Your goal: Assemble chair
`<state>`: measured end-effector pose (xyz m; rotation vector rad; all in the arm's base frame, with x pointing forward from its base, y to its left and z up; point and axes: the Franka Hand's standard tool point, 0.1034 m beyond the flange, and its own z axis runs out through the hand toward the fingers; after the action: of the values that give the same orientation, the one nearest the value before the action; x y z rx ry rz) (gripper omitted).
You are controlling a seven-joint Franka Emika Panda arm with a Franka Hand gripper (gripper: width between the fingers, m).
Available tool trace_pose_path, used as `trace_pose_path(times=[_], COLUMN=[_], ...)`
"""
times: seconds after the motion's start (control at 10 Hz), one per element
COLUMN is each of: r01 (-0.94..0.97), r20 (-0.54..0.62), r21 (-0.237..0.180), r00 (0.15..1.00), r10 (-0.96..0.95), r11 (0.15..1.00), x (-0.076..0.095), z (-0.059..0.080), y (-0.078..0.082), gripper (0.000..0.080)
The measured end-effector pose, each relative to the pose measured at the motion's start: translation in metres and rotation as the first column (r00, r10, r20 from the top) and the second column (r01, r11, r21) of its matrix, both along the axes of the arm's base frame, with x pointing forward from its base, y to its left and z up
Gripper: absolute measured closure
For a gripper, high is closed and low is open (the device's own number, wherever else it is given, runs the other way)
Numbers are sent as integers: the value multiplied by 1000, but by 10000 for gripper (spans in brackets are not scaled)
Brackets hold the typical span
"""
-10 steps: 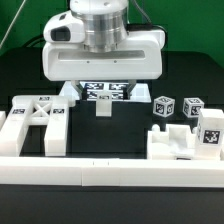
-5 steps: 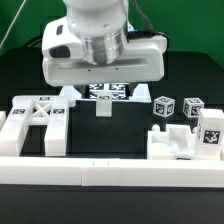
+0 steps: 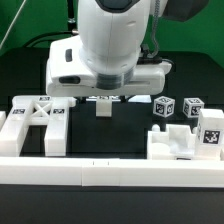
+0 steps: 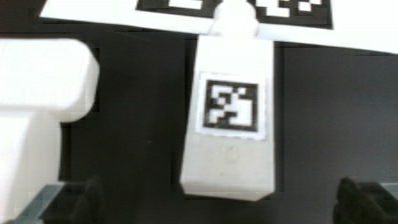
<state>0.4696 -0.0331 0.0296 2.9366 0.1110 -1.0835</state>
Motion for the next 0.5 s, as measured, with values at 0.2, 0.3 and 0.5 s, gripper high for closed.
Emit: trace_pose_path(times=[0.2, 0.3, 0.5], r01=[1, 15, 17], r20=[-2, -35, -77], r21=[0, -3, -2], r00=[1000, 999, 997], r10=[-1, -15, -17], r11=[1000, 1000, 1000], x=[0, -5, -6], z=[-1, -3, -2], y=[-1, -6, -4], gripper=[150, 150, 150])
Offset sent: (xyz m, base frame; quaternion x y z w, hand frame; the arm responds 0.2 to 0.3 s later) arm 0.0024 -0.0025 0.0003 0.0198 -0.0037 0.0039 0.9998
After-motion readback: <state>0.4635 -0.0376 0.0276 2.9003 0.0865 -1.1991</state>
